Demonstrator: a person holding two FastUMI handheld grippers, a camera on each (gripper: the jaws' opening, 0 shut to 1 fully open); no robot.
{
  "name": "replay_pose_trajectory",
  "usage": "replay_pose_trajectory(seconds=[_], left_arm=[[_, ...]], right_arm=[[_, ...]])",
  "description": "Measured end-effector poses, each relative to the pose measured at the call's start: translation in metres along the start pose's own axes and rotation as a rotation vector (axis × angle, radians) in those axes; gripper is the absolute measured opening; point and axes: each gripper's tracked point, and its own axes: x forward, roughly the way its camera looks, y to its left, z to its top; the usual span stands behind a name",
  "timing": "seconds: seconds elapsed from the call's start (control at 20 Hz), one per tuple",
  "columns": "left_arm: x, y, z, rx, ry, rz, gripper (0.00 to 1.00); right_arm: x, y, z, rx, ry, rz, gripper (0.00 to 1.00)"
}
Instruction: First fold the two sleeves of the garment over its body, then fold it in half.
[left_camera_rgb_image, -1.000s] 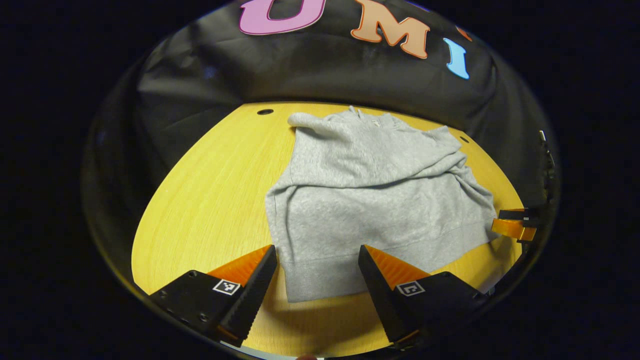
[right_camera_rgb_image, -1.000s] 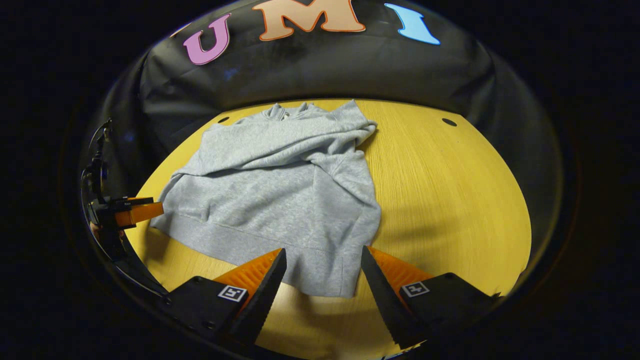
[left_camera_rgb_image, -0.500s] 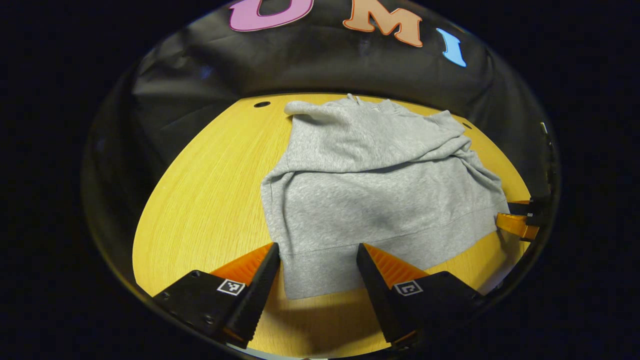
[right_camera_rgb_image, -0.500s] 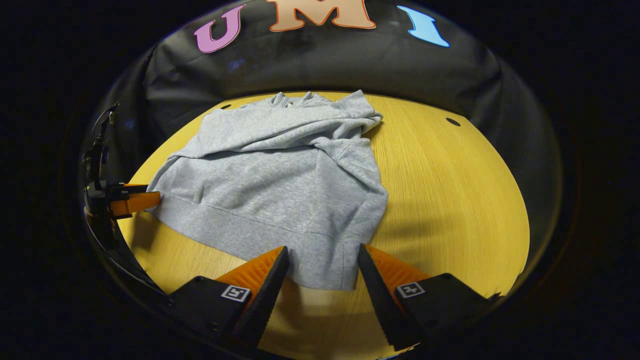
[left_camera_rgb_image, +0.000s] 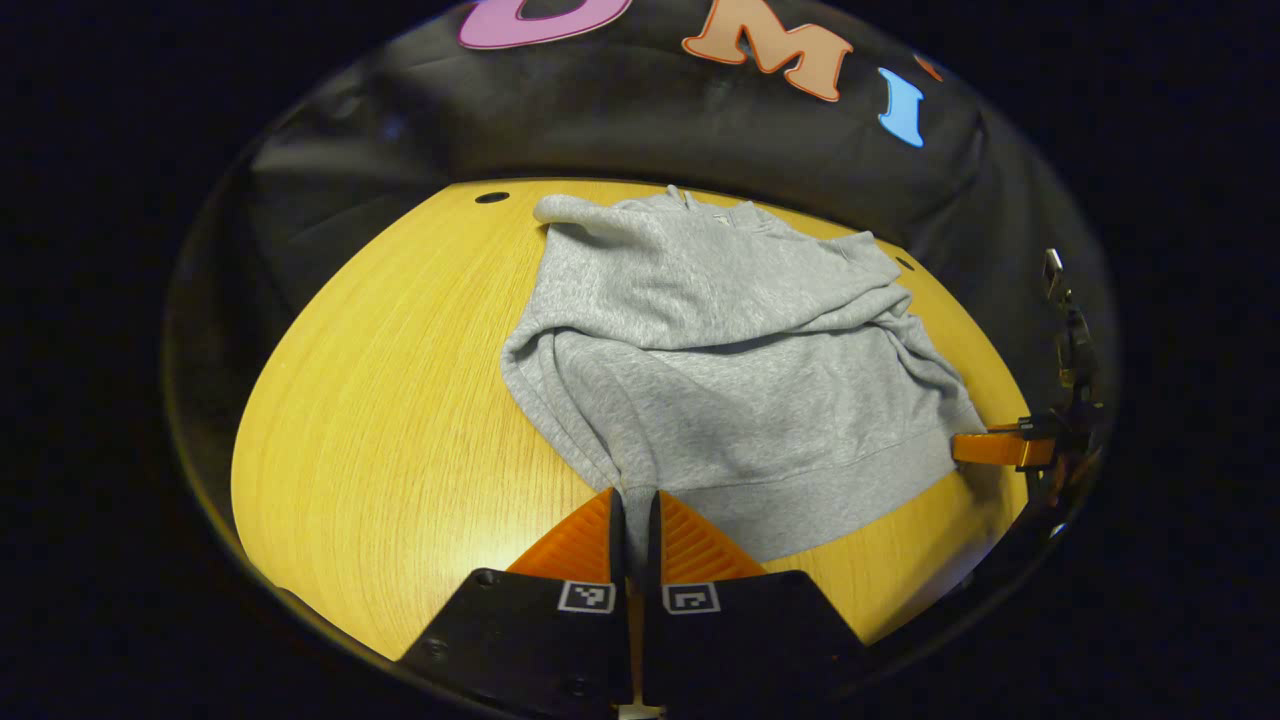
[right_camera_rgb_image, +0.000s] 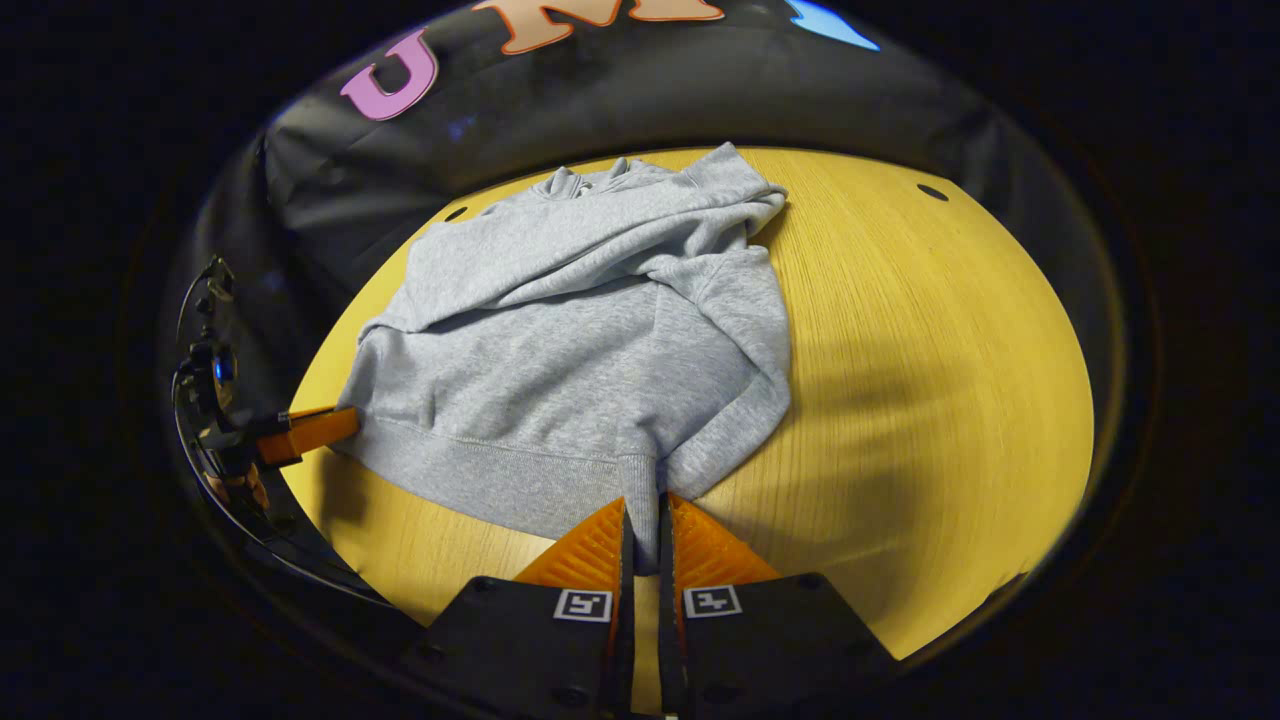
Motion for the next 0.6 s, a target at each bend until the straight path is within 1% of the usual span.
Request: replay_pose_trajectory(seconds=[0.05,0.1,0.35,0.5,0.6], left_arm=[[-0.002,-0.001,-0.003,-0.023,0.023,-0.014,0.0],[-0.005,-0.002,-0.006,-0.026,0.04,-0.025,0.0],[-0.014,-0.014,-0.01,0.054,0.089,-0.028,0.0],[-0.015,-0.023,-0.012,0.058,0.129,-0.045,0.0],[-0.016,-0.02,-0.011,0.042,0.147,-0.047,0.0]], right_arm=[[-0.003,-0.001,0.001,0.006,0.006,0.005,0.12],[-0.006,-0.001,0.003,0.014,0.009,0.012,0.12],[-0.019,-0.003,0.013,-0.009,0.037,0.047,0.12],[-0.024,-0.005,0.014,-0.019,0.062,0.057,0.12],[-0.024,-0.003,0.013,-0.016,0.085,0.072,0.12]])
